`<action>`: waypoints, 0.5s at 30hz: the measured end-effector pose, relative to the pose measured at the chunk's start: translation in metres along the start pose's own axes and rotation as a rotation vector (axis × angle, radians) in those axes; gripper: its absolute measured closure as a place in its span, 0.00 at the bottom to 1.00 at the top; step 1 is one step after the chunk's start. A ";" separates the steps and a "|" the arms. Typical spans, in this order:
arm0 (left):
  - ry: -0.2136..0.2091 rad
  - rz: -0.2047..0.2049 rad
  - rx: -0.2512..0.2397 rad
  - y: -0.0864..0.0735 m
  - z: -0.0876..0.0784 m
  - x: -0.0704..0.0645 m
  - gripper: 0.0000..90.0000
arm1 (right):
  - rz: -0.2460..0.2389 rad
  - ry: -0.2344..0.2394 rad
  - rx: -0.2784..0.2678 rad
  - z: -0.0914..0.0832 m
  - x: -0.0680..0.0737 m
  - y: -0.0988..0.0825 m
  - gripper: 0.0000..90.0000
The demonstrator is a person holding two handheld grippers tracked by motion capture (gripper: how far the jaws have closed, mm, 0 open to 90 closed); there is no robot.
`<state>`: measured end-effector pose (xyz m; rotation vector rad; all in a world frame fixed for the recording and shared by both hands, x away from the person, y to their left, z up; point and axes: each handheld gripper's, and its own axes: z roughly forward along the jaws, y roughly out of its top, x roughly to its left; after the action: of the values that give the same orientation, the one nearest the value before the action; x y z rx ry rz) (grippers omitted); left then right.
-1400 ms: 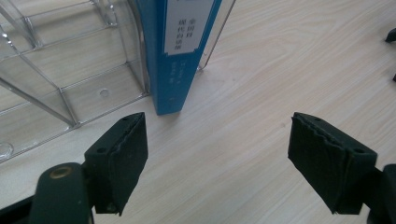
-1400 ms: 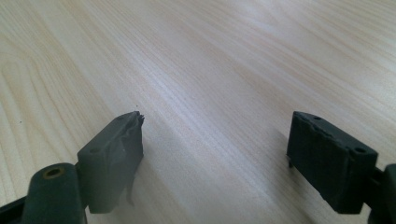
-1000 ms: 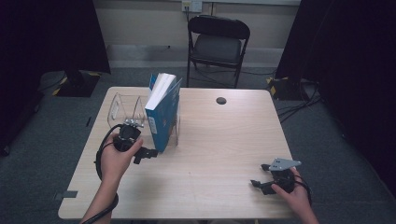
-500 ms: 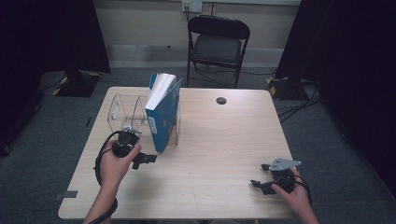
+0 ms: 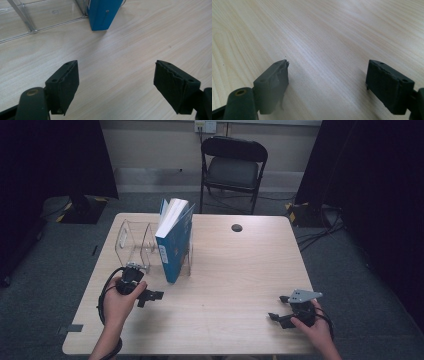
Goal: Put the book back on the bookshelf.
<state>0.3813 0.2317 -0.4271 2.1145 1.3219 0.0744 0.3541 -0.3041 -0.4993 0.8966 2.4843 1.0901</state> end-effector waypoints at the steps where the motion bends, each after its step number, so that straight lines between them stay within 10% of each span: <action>1: 0.003 -0.003 -0.003 -0.001 0.000 0.000 0.22 | 0.001 0.000 0.001 0.000 0.000 0.000 0.20; 15: -0.002 -0.012 0.005 -0.018 0.008 0.008 0.22 | 0.001 0.000 0.001 0.000 0.000 0.000 0.20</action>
<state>0.3744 0.2394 -0.4453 2.1103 1.3345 0.0643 0.3540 -0.3041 -0.4993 0.8981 2.4848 1.0898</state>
